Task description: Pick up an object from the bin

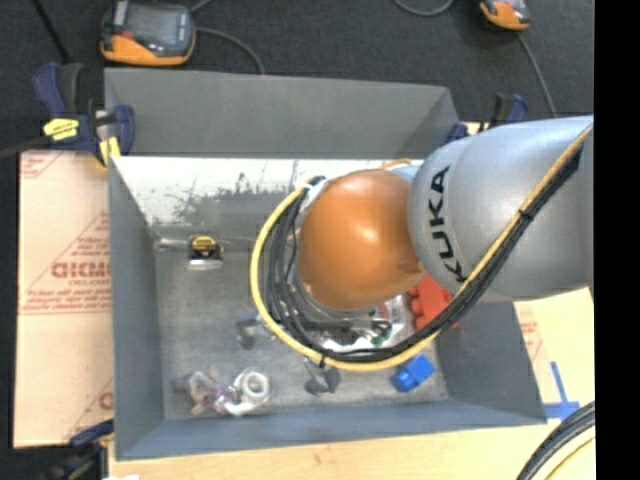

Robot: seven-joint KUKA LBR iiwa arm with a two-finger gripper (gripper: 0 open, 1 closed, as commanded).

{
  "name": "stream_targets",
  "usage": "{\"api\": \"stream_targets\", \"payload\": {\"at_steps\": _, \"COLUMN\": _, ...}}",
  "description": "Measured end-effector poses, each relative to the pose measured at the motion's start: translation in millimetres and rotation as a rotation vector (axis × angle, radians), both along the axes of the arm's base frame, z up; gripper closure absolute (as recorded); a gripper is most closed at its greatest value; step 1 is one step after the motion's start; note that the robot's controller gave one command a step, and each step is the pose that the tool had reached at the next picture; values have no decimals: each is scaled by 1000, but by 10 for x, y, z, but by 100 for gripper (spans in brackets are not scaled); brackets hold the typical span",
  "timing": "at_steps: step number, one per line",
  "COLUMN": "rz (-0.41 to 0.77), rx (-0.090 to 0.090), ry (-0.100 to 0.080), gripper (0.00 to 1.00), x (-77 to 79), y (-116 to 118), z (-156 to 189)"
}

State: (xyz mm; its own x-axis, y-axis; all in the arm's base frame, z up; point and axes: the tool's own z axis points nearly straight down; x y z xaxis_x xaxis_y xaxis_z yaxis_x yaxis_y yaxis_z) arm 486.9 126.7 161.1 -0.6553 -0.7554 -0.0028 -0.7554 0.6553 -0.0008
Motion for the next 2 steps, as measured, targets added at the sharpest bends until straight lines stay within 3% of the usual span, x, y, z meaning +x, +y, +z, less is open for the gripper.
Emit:
{"api": "stream_targets", "payload": {"at_steps": 1, "rz": 56, "rx": 3, "ry": -1, "gripper": 0, "x": -73, "y": 846, "z": -934}}
{"api": "stream_targets", "payload": {"at_steps": 2, "rz": 48, "rx": 2, "ry": 0, "gripper": 100, "x": -68, "y": 817, "z": -900}}
